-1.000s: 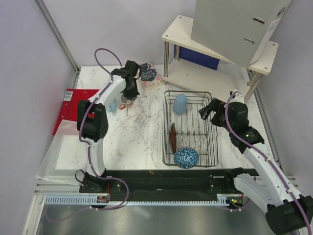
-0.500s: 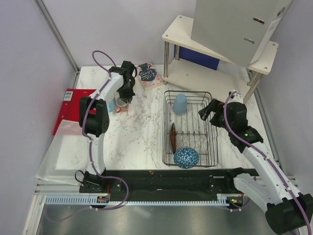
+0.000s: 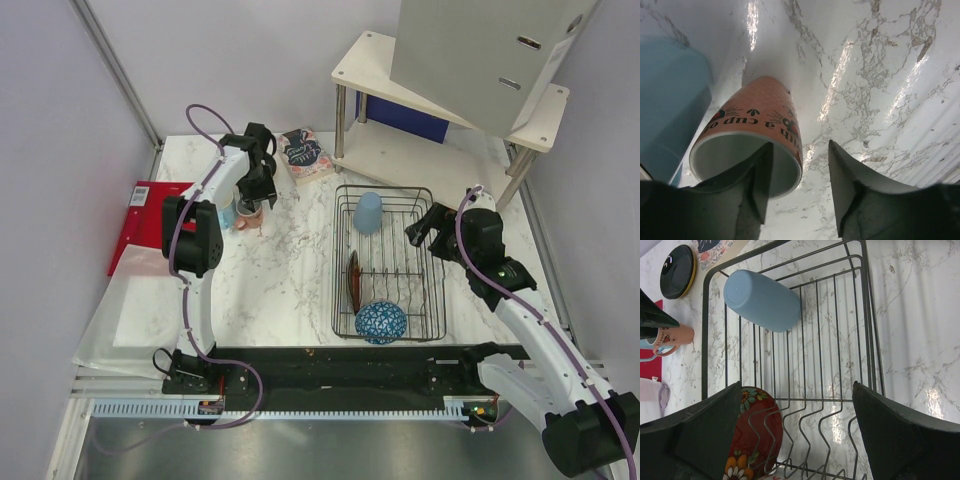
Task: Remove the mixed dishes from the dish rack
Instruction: Place the cup at the center of the board.
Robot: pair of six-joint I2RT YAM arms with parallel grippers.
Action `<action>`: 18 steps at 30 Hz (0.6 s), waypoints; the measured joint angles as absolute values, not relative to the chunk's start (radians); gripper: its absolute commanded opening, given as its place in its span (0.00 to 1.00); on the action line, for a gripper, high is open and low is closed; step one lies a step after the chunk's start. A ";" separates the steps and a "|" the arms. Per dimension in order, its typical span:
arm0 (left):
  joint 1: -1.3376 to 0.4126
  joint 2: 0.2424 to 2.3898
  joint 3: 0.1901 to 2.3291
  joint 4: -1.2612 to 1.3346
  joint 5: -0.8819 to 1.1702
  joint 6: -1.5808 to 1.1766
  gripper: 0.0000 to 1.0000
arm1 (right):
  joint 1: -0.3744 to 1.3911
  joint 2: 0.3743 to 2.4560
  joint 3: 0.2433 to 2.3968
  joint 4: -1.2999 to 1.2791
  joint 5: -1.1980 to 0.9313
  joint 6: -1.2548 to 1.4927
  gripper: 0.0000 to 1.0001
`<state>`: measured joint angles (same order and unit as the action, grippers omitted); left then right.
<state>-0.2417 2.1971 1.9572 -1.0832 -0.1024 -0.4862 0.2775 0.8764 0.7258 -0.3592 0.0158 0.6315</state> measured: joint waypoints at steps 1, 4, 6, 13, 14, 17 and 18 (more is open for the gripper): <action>-0.242 2.196 1.958 -1.084 -0.103 -0.485 0.62 | 0.278 0.879 0.726 -0.360 0.016 0.632 0.98; -0.242 2.196 1.980 -1.088 -0.104 -0.484 0.70 | 0.278 0.881 0.726 -0.360 0.016 0.632 0.98; -0.242 2.191 2.003 -1.093 -0.104 -0.484 0.75 | 0.278 0.881 0.726 -0.360 0.016 0.631 0.98; -0.247 2.092 2.069 -1.097 -0.102 -0.486 0.78 | 0.278 0.886 0.726 -0.359 0.017 0.630 0.98; -0.254 2.059 2.069 -1.096 -0.103 -0.486 0.77 | 0.278 0.892 0.726 -0.359 0.017 0.627 0.98; -0.298 1.952 2.044 -1.045 -0.103 -0.485 0.77 | 0.278 0.924 0.726 -0.354 0.020 0.619 0.98; -0.326 1.902 2.014 -1.012 -0.104 -0.484 0.77 | 0.279 0.935 0.726 -0.351 0.020 0.616 0.98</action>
